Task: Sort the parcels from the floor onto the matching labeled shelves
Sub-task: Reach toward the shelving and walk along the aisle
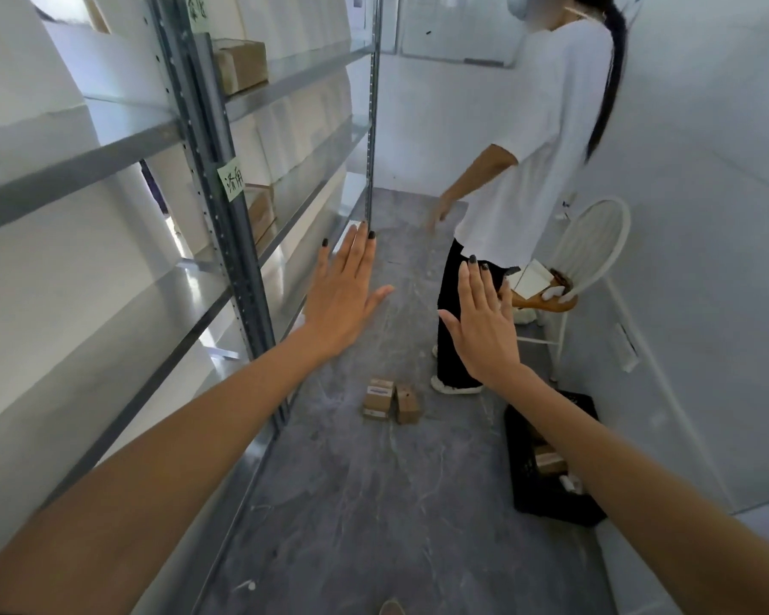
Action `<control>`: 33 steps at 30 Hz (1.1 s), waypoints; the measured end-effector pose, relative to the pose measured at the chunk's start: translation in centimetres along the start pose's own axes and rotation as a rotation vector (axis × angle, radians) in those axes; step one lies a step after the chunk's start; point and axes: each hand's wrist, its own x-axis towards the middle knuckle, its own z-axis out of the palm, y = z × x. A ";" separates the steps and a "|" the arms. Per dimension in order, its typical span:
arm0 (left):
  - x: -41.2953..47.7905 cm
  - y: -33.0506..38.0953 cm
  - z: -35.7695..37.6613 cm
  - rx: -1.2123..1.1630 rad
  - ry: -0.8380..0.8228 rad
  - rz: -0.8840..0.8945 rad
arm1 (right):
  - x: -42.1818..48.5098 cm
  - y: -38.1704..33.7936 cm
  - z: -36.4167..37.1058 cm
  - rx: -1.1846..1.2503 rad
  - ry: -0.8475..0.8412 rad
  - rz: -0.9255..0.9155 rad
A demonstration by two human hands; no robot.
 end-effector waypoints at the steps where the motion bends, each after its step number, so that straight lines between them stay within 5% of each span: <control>1: 0.8 0.2 0.4 0.013 -0.003 0.001 | 0.8 0.5 0.4 -0.001 0.002 -0.013; 11: 7.1 1.1 4.3 0.037 0.028 -0.039 | 7.2 5.3 4.6 0.024 -0.003 -0.040; 33: 20.0 -5.9 12.7 0.030 0.021 -0.008 | 22.0 3.1 13.8 -0.002 -0.063 -0.048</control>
